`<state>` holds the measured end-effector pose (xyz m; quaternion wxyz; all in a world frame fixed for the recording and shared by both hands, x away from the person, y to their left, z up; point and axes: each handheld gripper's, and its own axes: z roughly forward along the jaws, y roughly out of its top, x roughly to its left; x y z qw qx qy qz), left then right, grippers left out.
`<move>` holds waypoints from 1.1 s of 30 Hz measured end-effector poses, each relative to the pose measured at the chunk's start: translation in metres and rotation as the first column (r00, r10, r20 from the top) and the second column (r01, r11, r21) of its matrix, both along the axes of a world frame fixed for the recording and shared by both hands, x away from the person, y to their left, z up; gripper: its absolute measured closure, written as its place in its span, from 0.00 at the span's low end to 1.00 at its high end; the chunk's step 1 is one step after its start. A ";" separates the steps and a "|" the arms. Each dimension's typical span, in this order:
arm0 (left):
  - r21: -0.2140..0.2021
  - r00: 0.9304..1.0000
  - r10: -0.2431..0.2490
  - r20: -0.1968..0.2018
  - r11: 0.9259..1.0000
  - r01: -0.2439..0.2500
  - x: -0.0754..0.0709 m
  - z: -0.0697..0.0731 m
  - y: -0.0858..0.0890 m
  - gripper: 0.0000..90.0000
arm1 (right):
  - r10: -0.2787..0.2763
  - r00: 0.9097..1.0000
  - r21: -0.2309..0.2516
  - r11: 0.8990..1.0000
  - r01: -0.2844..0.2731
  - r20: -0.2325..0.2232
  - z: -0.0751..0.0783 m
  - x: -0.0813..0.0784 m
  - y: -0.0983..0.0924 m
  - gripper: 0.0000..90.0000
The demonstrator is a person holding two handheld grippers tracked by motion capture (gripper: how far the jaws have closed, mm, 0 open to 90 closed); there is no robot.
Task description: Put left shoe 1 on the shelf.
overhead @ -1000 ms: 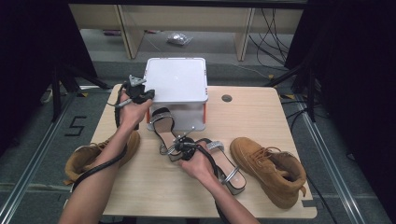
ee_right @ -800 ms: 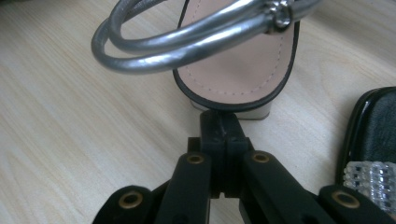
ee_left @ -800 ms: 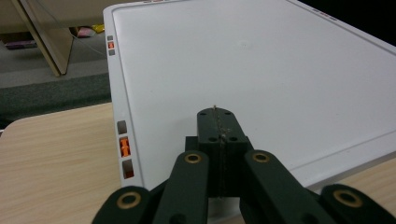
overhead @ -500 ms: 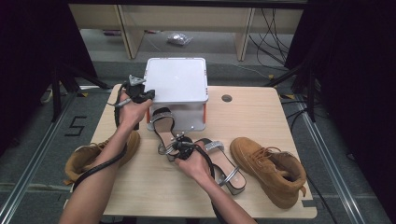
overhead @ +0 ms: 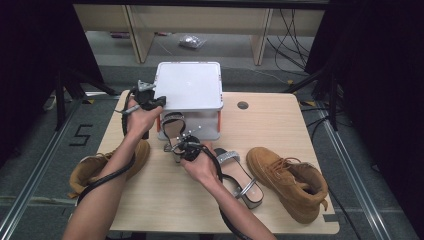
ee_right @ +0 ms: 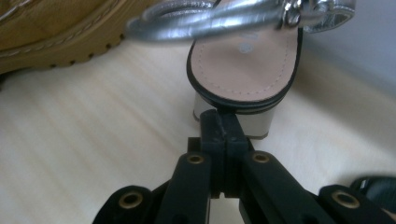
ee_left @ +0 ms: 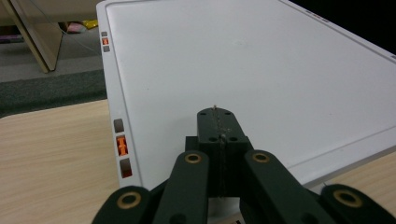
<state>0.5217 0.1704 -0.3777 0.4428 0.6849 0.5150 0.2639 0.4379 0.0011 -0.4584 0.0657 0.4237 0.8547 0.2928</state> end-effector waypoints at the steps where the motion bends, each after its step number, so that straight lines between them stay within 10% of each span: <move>1: 0.001 1.000 0.000 0.000 1.000 0.000 0.000 0.000 0.000 1.00 | -0.008 1.000 0.000 1.000 0.008 0.004 0.000 0.002 0.003 1.00; 33: -0.015 1.000 -0.012 -0.003 1.000 0.012 0.000 0.000 0.002 1.00 | -0.060 0.997 0.012 0.998 0.060 0.042 -0.002 0.036 0.016 1.00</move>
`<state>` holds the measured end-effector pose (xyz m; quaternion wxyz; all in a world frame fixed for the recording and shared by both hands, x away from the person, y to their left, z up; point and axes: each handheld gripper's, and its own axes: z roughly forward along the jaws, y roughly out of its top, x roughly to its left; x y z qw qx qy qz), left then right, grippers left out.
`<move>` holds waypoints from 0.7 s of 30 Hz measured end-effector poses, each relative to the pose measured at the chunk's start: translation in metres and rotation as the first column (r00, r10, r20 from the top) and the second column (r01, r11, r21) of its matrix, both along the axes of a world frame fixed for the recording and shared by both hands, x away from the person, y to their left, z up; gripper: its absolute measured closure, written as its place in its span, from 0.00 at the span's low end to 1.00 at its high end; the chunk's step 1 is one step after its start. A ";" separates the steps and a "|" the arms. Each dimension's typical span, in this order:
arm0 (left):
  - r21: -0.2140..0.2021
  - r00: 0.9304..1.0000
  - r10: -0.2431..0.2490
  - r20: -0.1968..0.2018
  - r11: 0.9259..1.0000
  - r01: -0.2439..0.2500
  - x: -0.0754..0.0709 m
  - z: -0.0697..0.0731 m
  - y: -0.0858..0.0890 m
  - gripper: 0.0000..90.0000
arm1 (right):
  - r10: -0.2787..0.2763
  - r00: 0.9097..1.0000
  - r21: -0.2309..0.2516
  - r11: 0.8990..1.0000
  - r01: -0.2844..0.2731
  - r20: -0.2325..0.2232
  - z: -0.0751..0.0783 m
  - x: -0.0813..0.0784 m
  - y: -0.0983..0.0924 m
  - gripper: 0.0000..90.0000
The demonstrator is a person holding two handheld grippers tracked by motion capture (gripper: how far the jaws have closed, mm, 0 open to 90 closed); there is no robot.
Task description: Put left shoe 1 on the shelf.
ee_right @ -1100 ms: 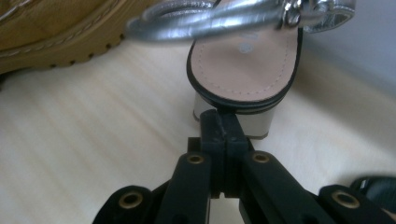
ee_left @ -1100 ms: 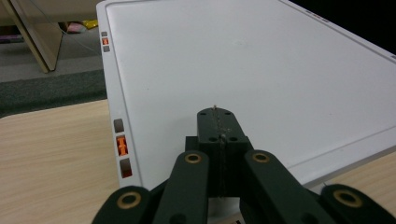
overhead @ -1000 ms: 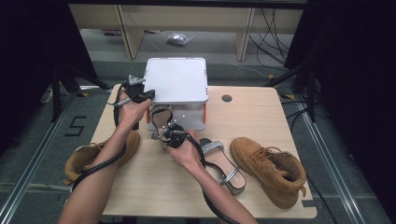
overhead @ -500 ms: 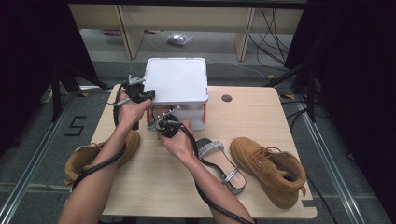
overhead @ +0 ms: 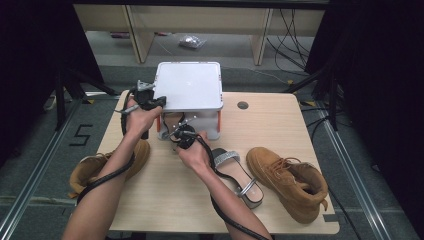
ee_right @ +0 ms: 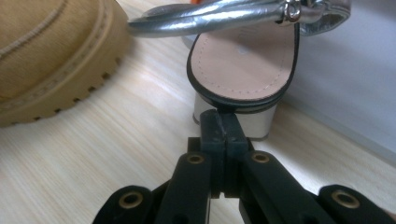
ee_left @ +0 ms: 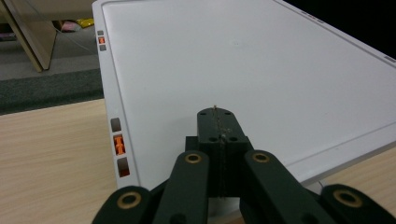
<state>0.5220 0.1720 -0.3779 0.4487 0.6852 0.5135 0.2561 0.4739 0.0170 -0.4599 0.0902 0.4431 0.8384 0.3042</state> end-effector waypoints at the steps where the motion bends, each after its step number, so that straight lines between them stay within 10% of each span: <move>1: 0.000 1.000 -0.001 0.000 1.000 0.001 0.000 0.000 0.000 1.00 | 0.003 1.000 -0.003 1.000 -0.003 -0.003 -0.002 -0.001 -0.002 1.00; 21: 0.005 1.000 0.000 -0.003 1.000 0.000 0.000 0.001 0.000 1.00 | 0.006 0.999 0.116 0.993 -0.011 0.041 0.013 0.000 -0.001 1.00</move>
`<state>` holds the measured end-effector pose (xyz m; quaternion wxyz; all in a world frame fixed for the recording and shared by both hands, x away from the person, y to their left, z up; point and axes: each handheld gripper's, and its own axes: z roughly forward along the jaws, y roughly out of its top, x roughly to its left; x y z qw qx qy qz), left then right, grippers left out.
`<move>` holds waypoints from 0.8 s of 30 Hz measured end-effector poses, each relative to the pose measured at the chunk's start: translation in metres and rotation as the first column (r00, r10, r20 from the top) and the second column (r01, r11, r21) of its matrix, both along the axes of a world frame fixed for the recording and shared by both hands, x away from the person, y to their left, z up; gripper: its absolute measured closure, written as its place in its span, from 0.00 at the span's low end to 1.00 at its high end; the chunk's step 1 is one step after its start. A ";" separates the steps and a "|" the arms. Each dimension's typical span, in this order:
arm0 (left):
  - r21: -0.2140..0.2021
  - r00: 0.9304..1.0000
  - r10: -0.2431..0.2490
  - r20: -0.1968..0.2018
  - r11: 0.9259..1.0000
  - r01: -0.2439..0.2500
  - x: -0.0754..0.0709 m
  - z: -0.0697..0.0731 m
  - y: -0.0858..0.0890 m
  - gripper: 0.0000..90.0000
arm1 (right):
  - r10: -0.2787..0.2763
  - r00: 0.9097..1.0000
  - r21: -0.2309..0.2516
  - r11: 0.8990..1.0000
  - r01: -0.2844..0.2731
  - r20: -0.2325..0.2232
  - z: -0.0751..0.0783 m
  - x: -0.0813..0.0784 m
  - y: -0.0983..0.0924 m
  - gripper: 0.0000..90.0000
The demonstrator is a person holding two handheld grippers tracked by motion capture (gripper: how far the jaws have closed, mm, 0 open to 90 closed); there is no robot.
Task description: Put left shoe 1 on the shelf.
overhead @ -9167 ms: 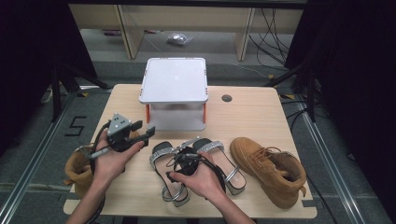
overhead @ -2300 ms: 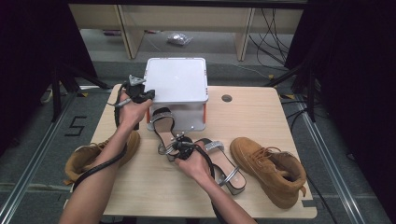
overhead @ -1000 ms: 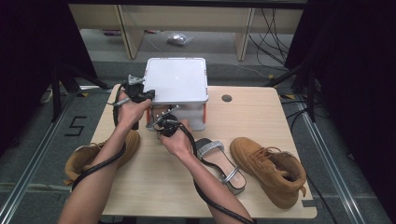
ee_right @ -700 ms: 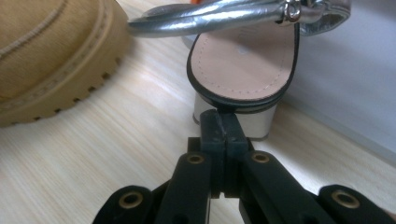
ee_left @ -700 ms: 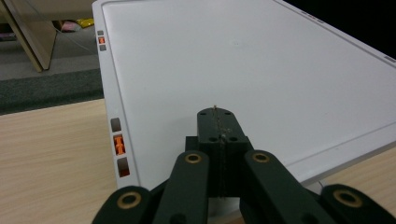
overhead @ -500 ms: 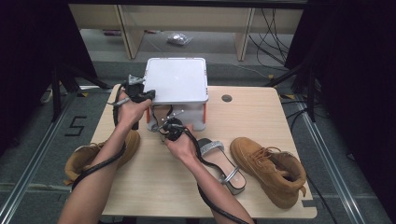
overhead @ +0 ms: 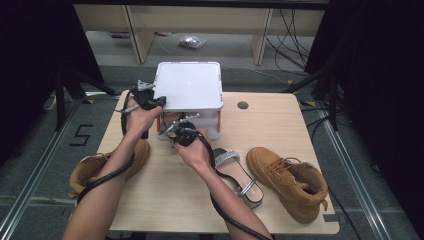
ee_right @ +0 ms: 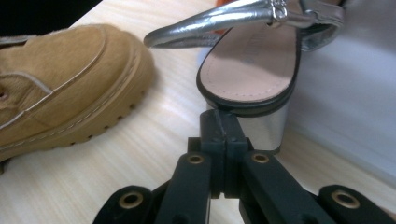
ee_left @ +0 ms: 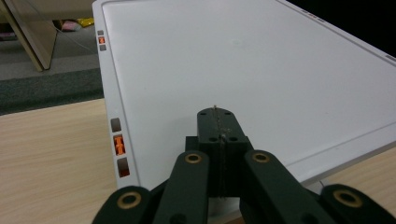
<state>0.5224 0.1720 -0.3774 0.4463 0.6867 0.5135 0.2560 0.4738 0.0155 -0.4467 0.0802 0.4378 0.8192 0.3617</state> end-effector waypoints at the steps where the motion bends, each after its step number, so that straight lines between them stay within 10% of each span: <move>1: 0.002 1.000 -0.002 -0.002 1.000 0.002 0.000 0.000 0.000 1.00 | -0.014 1.000 -0.012 1.000 0.014 -0.001 0.001 0.001 -0.003 1.00; 8: 0.006 1.000 -0.004 -0.001 1.000 0.004 0.000 0.000 0.000 1.00 | -0.024 1.000 -0.065 0.998 0.023 -0.014 -0.020 0.002 -0.013 0.99; 16: 0.012 1.000 -0.004 -0.002 1.000 0.004 0.000 0.001 -0.001 1.00 | -0.053 0.998 -0.130 0.990 0.056 0.027 -0.013 -0.007 -0.010 0.51; 24: 0.012 1.000 -0.006 -0.003 1.000 0.006 0.000 0.001 -0.001 1.00 | -0.094 0.990 -0.162 0.981 0.110 0.102 -0.015 -0.003 -0.006 0.35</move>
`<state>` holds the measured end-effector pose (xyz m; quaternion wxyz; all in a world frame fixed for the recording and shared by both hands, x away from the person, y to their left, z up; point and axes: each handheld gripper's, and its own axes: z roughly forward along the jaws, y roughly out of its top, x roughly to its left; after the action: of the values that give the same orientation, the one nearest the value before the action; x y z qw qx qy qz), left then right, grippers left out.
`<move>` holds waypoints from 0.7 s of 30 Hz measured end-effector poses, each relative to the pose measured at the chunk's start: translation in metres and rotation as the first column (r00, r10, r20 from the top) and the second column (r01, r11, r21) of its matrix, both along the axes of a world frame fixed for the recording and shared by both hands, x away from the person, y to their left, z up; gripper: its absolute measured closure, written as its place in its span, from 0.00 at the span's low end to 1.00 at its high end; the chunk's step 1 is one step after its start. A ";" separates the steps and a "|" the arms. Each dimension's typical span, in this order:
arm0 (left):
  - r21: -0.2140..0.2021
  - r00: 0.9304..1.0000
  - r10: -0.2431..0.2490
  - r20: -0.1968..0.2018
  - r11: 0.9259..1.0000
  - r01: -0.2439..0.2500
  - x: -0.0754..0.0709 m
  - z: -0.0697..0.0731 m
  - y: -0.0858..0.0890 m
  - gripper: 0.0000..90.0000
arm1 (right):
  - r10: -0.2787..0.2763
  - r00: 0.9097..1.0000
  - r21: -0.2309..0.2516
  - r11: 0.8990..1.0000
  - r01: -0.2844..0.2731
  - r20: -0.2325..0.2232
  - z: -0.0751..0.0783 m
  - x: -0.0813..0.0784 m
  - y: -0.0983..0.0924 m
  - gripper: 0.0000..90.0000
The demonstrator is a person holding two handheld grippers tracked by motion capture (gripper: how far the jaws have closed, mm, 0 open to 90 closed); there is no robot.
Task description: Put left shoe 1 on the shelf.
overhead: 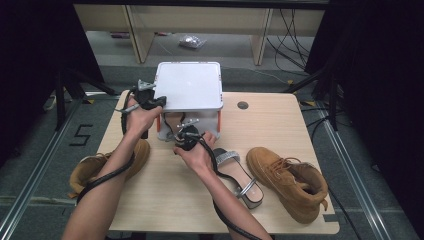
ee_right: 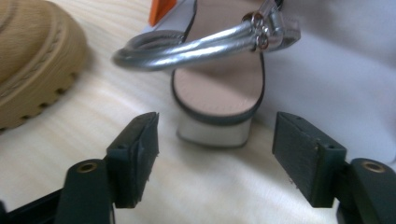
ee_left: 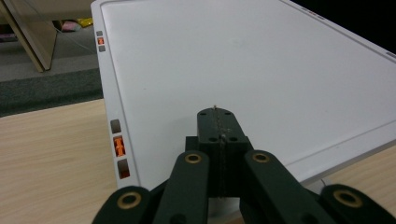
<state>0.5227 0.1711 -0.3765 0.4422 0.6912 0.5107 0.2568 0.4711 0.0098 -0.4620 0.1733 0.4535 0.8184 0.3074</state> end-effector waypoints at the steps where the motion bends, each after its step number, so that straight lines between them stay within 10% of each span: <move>1: -0.001 1.000 0.000 0.000 1.000 0.000 0.000 0.000 0.000 1.00 | -0.001 1.000 0.004 1.000 0.001 0.005 -0.002 0.003 0.002 0.34; 21: 0.004 1.000 -0.003 0.000 1.000 0.003 0.000 0.000 0.000 1.00 | -0.021 1.000 -0.020 1.000 0.020 -0.023 -0.017 0.024 0.015 0.46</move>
<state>0.5230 0.1709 -0.3762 0.4413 0.6928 0.5090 0.2571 0.4947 0.0250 -0.4793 0.1714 0.4637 0.8187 0.2922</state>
